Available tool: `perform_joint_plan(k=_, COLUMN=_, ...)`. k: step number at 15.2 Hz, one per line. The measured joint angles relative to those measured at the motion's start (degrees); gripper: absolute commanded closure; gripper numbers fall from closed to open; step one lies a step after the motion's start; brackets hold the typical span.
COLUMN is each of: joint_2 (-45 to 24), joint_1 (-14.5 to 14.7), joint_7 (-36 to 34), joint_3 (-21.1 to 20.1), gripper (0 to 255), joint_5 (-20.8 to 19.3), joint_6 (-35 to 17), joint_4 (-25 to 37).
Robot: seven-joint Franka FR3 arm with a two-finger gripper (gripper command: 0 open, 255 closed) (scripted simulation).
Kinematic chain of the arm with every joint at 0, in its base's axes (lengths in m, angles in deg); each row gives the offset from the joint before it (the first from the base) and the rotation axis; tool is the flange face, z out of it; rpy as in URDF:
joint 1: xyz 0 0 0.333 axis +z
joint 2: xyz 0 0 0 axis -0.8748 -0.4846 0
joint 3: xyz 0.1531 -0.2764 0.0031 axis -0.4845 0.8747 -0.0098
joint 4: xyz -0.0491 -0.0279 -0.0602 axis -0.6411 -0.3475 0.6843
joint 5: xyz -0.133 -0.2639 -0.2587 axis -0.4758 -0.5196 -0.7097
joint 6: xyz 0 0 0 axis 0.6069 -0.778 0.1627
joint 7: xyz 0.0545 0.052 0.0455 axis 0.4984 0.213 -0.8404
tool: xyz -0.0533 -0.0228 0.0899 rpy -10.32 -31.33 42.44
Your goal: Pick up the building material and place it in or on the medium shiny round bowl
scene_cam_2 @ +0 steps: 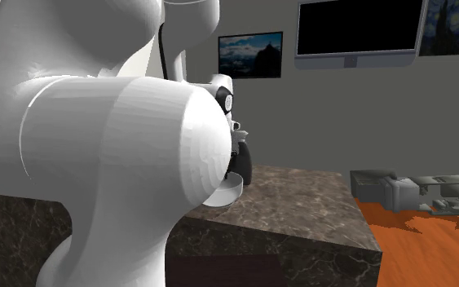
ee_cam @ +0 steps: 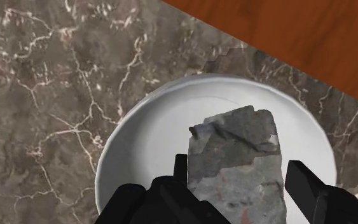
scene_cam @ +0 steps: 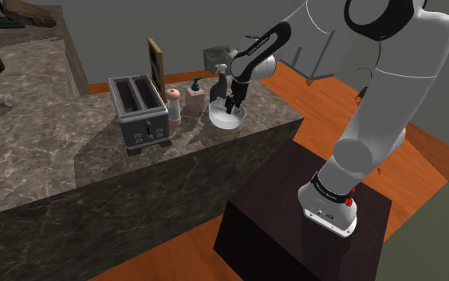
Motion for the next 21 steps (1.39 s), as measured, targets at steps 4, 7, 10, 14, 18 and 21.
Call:
perform_joint_plan(k=4, joint_2=-1.76, joint_1=-0.12, joint_7=0.39, joint_3=0.0, gripper=255, joint_5=0.17, joint_6=-1.98, joint_4=-0.23)
perform_joint_plan(k=7, joint_2=-1.9, joint_1=-0.12, joint_7=0.39, joint_3=-0.02, gripper=255, joint_5=0.18, joint_6=-2.14, joint_4=-0.23)
perform_joint_plan(k=10, joint_2=-1.93, joint_1=-0.11, joint_7=0.39, joint_3=-0.02, gripper=0, joint_5=0.18, joint_6=-2.16, joint_4=-0.23)
perform_joint_plan(k=14, joint_2=-1.92, joint_1=-0.11, joint_7=0.39, joint_3=-0.02, gripper=0, joint_5=0.18, joint_6=-2.16, joint_4=-0.23)
perform_joint_plan(k=18, joint_2=0.18, joint_1=-0.14, joint_7=0.22, joint_3=0.06, gripper=0, joint_5=0.04, joint_6=-0.07, joint_4=-0.21)
perform_joint_plan(k=21, joint_2=3.12, joint_1=-0.32, joint_7=0.17, joint_3=0.24, gripper=0, joint_5=-0.19, joint_6=3.62, joint_4=0.58)
